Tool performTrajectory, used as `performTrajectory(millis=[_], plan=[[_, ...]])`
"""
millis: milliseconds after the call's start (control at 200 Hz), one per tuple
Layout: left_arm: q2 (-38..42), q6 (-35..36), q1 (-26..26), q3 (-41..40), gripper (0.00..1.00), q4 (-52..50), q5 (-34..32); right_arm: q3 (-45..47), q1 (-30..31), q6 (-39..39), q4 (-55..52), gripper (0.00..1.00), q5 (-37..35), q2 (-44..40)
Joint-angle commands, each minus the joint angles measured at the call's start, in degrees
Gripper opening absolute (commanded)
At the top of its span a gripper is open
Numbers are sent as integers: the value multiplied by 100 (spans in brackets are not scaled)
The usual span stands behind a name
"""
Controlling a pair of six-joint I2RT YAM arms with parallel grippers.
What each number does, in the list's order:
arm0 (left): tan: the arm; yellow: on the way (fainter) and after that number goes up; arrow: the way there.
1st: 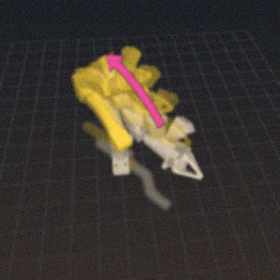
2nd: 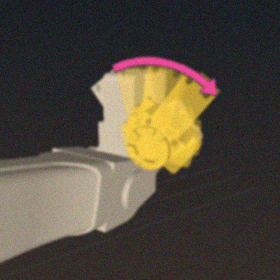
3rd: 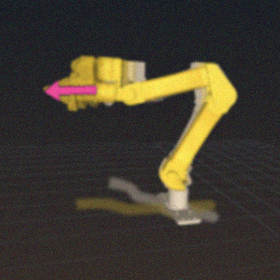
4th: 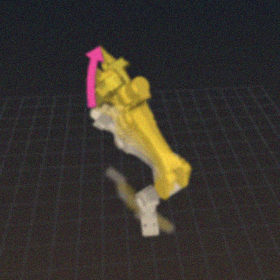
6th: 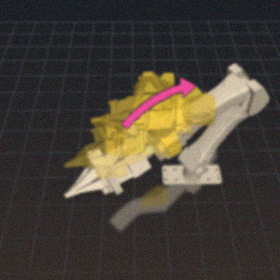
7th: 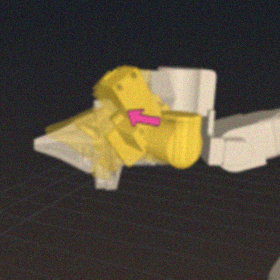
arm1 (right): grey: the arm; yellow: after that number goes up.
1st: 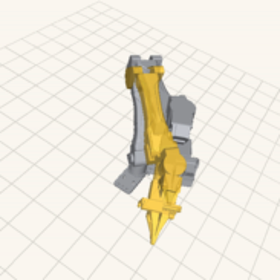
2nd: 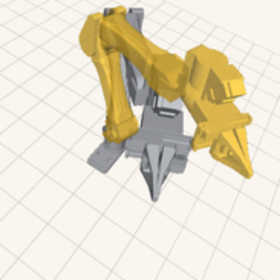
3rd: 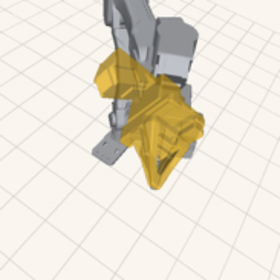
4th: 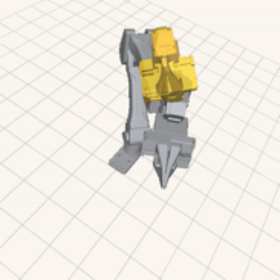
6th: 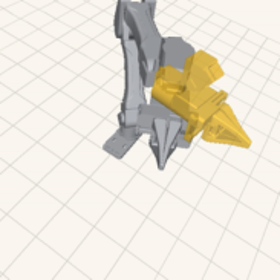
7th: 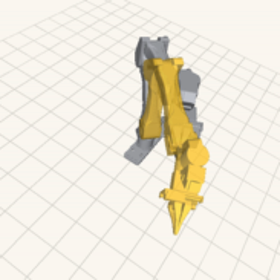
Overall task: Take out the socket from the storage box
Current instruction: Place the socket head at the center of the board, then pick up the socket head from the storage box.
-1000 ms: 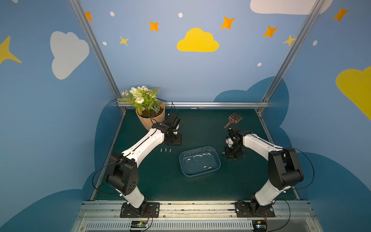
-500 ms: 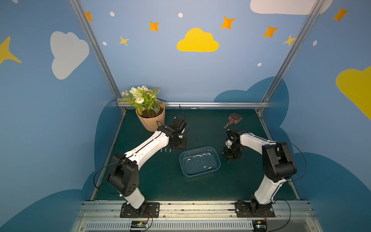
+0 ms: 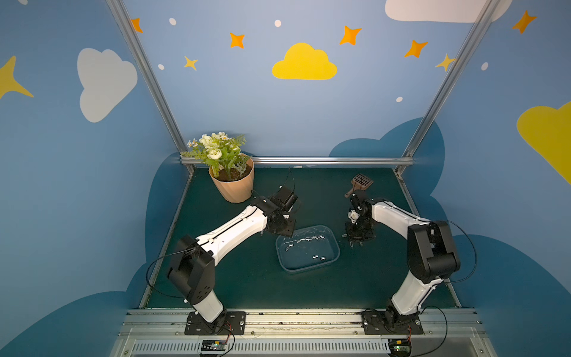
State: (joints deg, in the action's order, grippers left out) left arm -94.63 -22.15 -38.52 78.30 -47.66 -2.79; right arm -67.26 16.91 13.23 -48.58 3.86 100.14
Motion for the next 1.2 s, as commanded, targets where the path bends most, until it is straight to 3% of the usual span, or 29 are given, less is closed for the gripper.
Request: performTrajectory(millis=[0, 220, 821, 1196], plan=[[-136, -22, -134, 182, 54, -212, -73, -271, -21, -91, -356, 33, -103, -339], [-521, -6, -329, 455, 54, -305, -141, -509, -29, -192, -460, 37, -138, -556], [-1563, -725, -656, 827, 51, -241, -143, -227, 32, -124, -193, 37, 187, -662], [-2102, -566, -667, 911, 46, -2, -430, -89, 41, -123, -154, 36, 203, -713]])
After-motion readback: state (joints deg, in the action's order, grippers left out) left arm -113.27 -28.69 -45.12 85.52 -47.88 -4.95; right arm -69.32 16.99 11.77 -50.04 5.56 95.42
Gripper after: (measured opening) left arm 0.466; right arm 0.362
